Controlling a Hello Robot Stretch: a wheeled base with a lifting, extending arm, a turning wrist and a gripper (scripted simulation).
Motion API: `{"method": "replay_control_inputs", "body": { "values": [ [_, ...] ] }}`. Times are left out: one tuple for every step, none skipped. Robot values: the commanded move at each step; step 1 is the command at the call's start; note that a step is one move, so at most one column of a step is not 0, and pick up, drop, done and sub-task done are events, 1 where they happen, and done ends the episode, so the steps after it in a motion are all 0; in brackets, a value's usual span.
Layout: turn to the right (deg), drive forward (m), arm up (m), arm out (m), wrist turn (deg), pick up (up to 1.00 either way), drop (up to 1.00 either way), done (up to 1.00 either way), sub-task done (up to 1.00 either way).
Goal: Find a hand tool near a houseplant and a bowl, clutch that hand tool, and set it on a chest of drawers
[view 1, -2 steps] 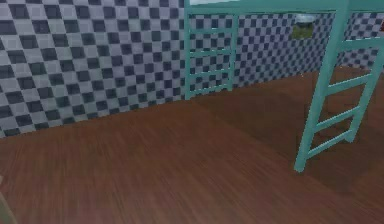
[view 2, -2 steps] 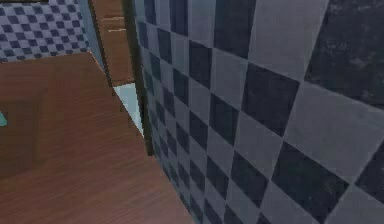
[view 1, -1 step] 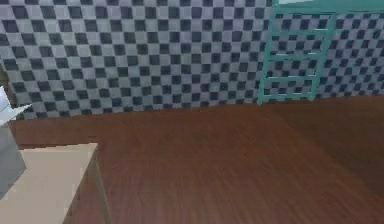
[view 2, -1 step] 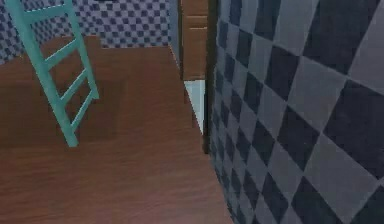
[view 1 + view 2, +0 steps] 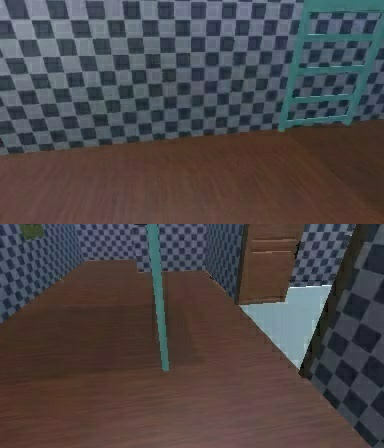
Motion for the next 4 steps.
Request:
{"method": "replay_control_inputs", "body": {
  "values": [
    [0.0, 0.4, 0.0, 0.0, 0.0, 0.0, 0.0, 0.0, 0.0],
    [-45.0, 0.0, 0.0, 0.0, 0.0, 0.0, 0.0, 0.0, 0.0],
    [-6.0, 0.0, 0.0, 0.0, 0.0, 0.0, 0.0, 0.0, 0.0],
    [0.0, 0.45, 0.0, 0.0, 0.0, 0.0, 0.0, 0.0, 0.0]
  ]
}}
